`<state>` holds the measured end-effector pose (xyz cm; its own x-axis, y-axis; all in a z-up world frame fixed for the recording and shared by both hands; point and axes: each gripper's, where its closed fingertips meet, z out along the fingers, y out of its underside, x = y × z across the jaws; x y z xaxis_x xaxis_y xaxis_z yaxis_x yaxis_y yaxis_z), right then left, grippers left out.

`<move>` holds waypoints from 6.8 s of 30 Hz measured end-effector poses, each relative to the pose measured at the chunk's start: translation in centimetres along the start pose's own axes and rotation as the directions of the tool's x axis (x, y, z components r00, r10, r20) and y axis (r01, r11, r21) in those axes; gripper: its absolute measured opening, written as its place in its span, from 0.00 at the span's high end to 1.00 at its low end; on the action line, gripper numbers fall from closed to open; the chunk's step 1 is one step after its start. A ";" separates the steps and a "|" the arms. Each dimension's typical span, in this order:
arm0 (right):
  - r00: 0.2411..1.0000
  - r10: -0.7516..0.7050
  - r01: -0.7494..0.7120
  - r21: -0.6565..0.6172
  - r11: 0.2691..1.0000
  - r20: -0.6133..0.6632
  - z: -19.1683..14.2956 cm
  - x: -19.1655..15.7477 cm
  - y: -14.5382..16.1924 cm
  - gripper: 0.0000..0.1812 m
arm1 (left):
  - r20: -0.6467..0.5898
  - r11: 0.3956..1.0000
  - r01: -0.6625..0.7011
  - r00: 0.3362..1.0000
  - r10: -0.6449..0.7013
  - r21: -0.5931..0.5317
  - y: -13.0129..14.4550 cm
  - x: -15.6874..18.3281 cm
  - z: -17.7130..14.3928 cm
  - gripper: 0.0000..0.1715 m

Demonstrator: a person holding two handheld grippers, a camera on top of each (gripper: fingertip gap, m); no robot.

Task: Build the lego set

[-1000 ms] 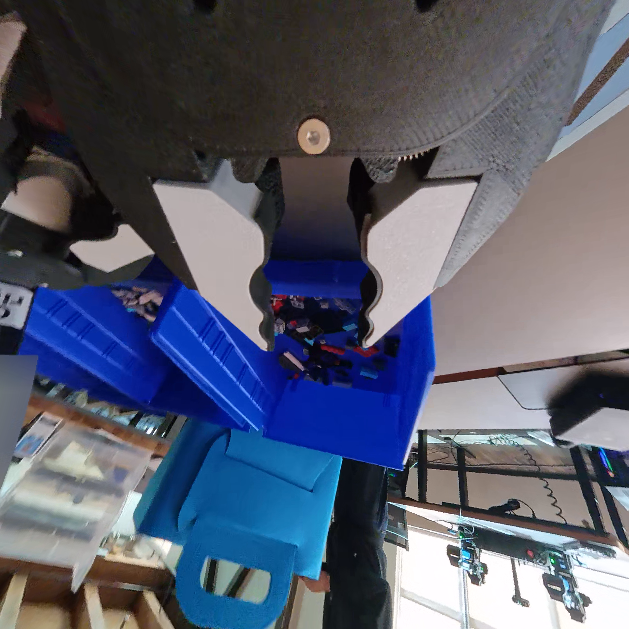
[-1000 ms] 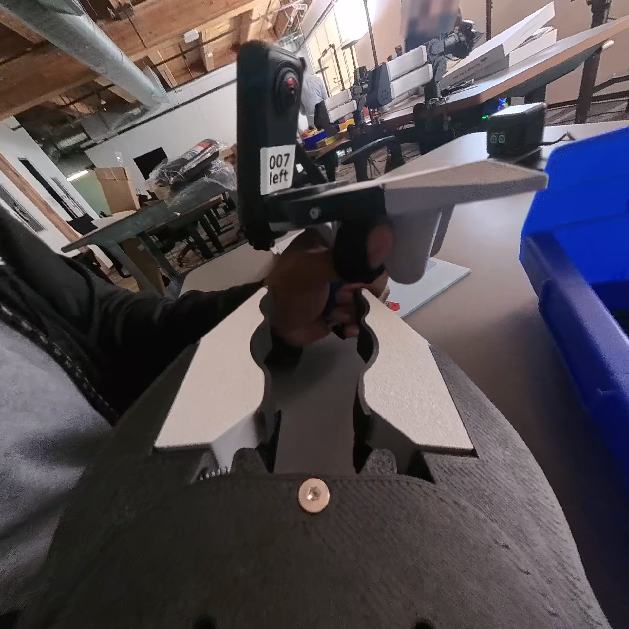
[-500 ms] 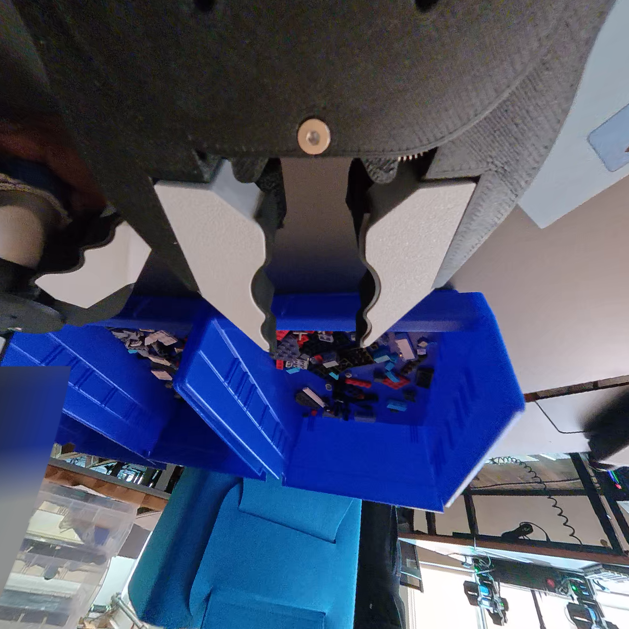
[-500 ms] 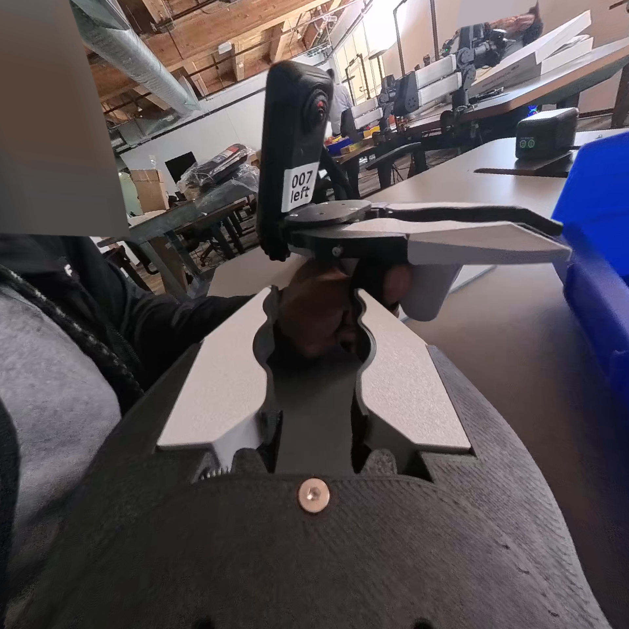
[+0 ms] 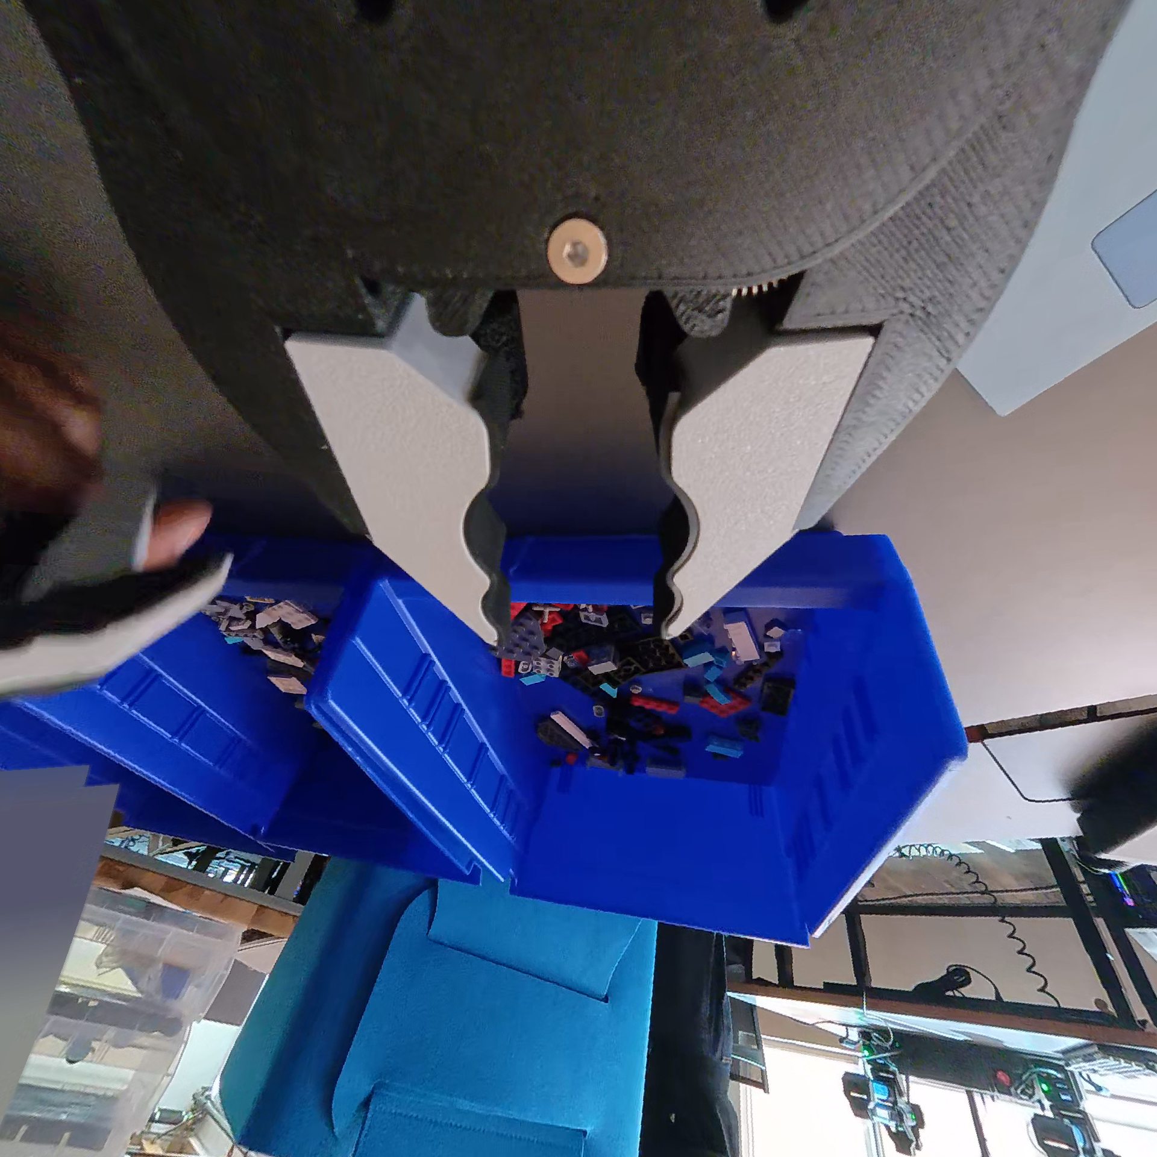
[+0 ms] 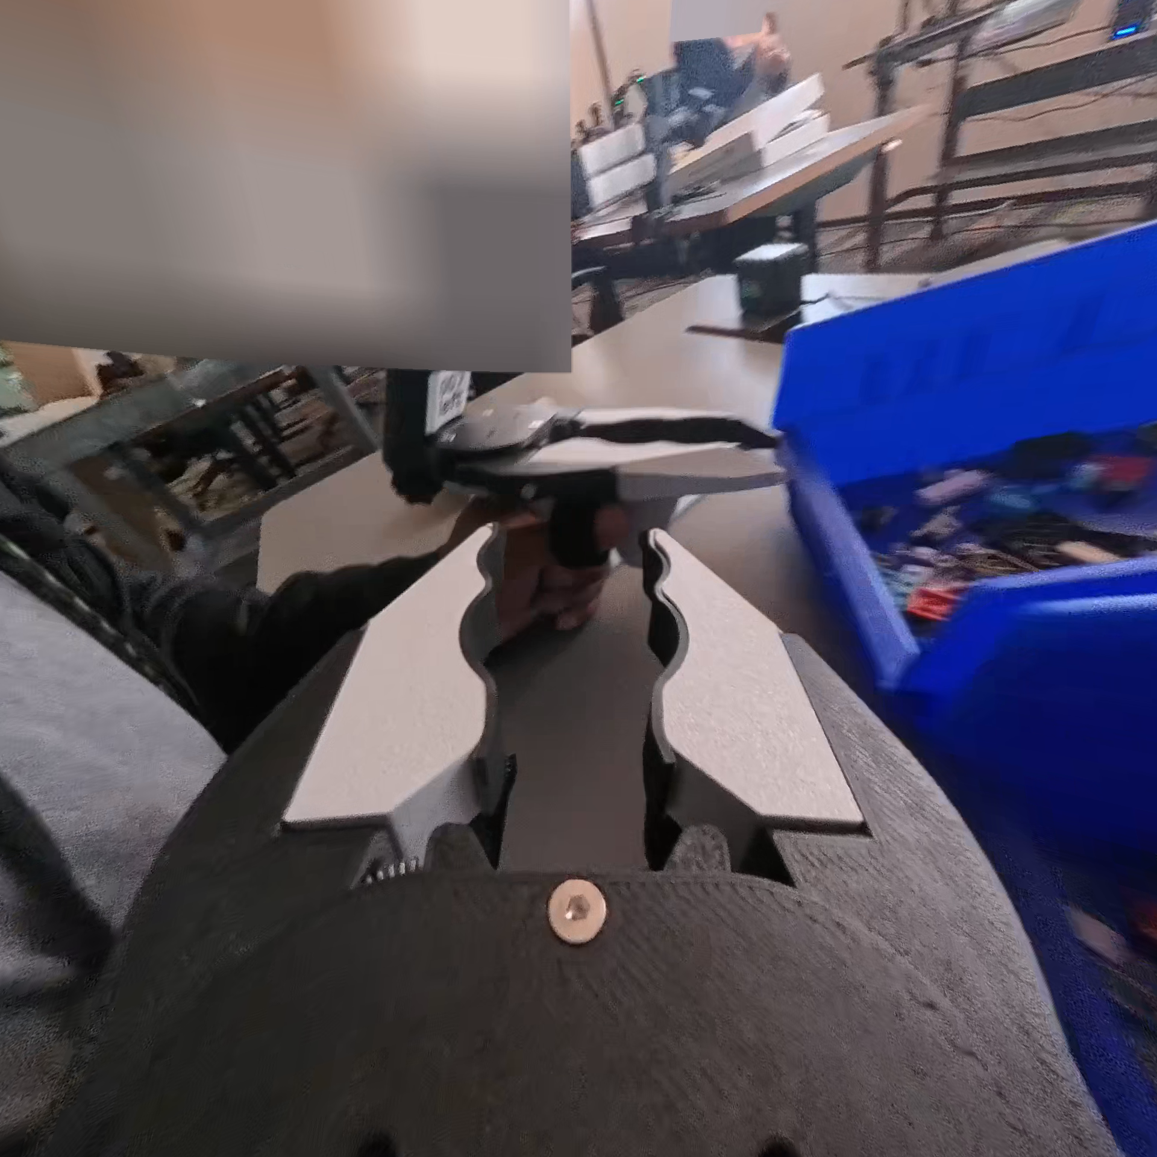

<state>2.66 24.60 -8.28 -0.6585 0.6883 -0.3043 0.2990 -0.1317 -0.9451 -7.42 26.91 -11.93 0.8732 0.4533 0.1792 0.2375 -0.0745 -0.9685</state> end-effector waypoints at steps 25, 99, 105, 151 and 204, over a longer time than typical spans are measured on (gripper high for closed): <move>0.935 -0.295 -0.146 -0.971 0.190 -0.199 -19.3 24.2 6.0 0.83 | -0.169 1.000 -0.003 0.986 0.002 -0.008 0.3 4.6 -1.5 0.75; 0.883 -0.444 0.275 -0.595 0.755 -0.156 -1.5 5.1 11.0 0.80 | -0.324 0.970 0.085 0.933 -0.159 -0.230 3.7 6.7 -1.2 0.76; 0.901 -0.395 0.291 -0.428 0.856 -0.178 -1.4 4.1 8.3 0.76 | -0.318 0.973 0.094 0.935 -0.159 -0.209 3.4 6.4 -1.5 0.76; 0.990 -0.139 0.143 0.164 0.976 -0.035 -6.1 2.5 0.8 0.80 | -0.145 0.978 0.056 0.986 -0.086 -0.202 3.8 4.1 -1.1 0.78; 0.970 -0.200 0.173 0.185 0.967 0.139 -5.4 0.0 0.9 0.80 | -0.075 0.972 0.082 0.992 -0.101 -0.219 4.1 3.2 -0.6 0.80</move>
<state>6.64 28.34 -8.46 -0.7944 0.5947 -0.1230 0.0477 -0.1408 -0.9889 -3.40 27.51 -15.21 0.8742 0.3908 0.2881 0.3959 -0.2302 -0.8890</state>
